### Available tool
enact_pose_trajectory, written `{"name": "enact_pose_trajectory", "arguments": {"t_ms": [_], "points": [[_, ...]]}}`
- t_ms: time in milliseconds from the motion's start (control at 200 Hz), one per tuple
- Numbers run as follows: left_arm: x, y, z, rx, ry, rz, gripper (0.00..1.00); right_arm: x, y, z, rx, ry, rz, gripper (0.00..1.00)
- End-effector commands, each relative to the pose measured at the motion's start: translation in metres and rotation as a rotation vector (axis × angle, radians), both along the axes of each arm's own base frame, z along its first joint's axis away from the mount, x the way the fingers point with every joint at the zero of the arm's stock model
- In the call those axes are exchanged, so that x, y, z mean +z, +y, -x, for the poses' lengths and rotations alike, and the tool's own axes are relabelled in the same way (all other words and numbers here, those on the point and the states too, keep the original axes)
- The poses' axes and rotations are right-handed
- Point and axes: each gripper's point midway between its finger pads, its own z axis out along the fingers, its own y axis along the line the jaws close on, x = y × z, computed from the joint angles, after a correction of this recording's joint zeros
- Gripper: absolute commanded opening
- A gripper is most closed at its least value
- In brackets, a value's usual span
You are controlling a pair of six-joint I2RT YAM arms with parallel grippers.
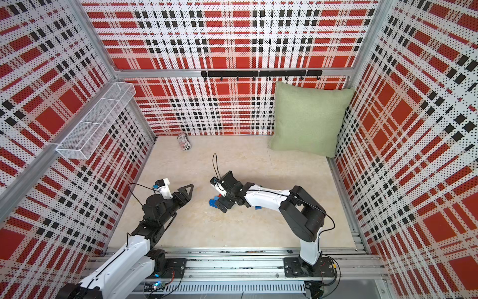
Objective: Assemble a heart with lego
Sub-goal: Assemble the lego brick with the lego brick.
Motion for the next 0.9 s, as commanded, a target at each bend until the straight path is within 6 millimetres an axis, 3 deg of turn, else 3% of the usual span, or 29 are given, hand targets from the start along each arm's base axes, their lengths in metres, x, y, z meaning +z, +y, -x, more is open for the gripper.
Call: {"name": "enact_pose_trajectory", "arguments": {"t_ms": [0,155,631,897], "points": [[0.01,0.003,-0.002,0.009,-0.038,-0.003,0.67,0.001,0.009,0.002,0.014,0.021,0.011,1.0],[0.009,0.002,-0.003,0.004,-0.035,-0.005,0.67,-0.007,0.013,-0.003,0.023,0.021,0.06,1.0],[0.005,0.001,-0.003,0.0,-0.027,-0.007,0.67,-0.027,0.028,0.007,0.078,0.104,0.067,1.0],[0.006,0.002,-0.002,0.0,-0.03,-0.007,0.67,-0.028,0.023,-0.008,0.014,0.055,0.109,1.0]]}}
